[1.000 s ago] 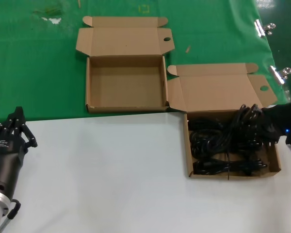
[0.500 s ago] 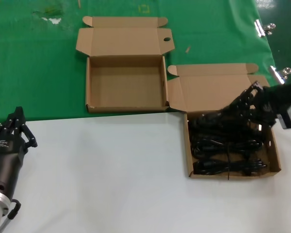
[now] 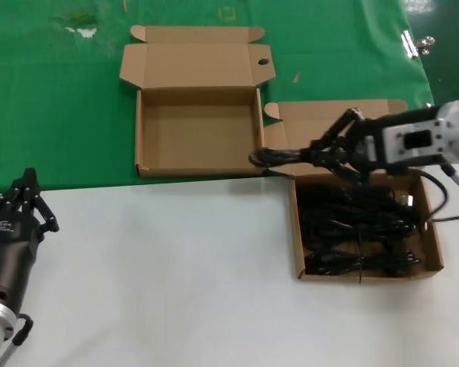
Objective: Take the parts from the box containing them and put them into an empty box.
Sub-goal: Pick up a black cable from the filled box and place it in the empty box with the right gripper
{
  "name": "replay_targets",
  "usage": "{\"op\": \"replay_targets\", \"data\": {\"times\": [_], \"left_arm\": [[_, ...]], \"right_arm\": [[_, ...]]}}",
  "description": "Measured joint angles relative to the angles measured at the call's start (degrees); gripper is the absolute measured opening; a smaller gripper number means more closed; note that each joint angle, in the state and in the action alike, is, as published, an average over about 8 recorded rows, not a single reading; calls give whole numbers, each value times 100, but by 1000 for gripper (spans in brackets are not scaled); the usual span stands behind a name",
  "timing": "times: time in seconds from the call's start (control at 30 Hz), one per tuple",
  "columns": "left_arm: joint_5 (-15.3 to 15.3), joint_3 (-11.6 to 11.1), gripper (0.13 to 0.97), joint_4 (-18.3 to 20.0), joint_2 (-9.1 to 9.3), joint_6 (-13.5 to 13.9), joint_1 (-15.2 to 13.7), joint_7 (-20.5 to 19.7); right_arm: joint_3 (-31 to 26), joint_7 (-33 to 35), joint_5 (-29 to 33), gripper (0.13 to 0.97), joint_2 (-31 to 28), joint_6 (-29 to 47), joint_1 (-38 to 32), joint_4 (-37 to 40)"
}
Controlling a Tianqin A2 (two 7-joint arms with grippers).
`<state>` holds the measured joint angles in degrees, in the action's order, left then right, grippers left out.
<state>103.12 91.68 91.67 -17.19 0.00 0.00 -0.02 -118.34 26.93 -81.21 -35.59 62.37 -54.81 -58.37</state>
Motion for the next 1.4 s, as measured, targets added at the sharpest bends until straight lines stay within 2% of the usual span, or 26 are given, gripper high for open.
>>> {"op": "replay_targets", "data": {"times": [0.2, 0.47, 0.7, 1.07, 1.2, 1.4], "left_arm": [[0, 0, 140, 0, 0, 0, 0, 0], [0, 0, 140, 0, 0, 0, 0, 0], [0, 0, 140, 0, 0, 0, 0, 0], [0, 0, 140, 0, 0, 0, 0, 0], [0, 0, 140, 0, 0, 0, 0, 0], [0, 0, 140, 0, 0, 0, 0, 0]], "right_arm": [[-145, -17, 134, 165, 472, -282, -272, 435], [-272, 562, 177, 165, 1258, -662, -783, 1572], [-202, 1562, 31, 165, 2036, -1028, -1305, 2966], [242, 3397, -338, 165, 3102, -1896, -2081, 5214], [340, 3729, -401, 165, 3320, -2216, -2154, 5539], [237, 3946, -562, 165, 3482, -2552, -2087, 5627]]}}
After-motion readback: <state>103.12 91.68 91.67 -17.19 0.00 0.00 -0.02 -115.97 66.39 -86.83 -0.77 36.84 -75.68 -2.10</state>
